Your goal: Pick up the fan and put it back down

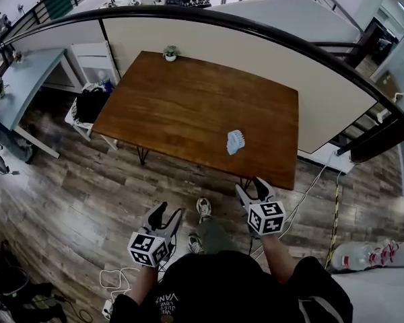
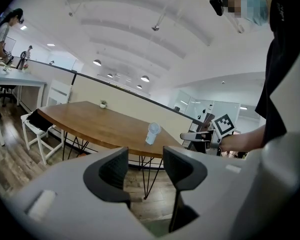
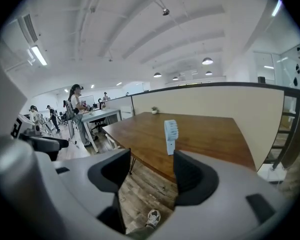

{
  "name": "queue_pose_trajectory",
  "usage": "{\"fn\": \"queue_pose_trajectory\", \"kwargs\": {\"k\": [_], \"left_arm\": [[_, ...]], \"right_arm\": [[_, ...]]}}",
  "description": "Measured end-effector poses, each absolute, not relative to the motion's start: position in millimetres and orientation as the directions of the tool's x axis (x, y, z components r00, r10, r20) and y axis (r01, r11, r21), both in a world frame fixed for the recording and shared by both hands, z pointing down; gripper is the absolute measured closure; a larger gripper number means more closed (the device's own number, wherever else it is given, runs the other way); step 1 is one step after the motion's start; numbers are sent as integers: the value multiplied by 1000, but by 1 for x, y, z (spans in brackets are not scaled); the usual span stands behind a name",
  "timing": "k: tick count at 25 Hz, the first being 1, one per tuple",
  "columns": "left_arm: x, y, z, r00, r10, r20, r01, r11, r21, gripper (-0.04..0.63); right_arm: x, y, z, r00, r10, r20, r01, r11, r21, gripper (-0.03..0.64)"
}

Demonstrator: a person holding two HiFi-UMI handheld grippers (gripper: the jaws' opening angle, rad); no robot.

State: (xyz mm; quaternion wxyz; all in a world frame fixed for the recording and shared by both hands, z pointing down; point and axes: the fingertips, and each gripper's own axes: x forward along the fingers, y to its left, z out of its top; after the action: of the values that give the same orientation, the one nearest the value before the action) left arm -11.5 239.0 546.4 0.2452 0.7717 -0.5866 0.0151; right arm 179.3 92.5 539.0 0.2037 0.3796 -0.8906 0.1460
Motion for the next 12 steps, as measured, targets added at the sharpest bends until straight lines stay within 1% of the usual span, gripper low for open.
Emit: {"fn": "queue_pose_trajectory", "kwargs": {"k": [12], "left_arm": [[-48, 182, 547, 316, -896, 313, -914, -198, 355, 393]], "right_arm": [[153, 22, 559, -588, -631, 506, -767, 634, -100, 377]]}}
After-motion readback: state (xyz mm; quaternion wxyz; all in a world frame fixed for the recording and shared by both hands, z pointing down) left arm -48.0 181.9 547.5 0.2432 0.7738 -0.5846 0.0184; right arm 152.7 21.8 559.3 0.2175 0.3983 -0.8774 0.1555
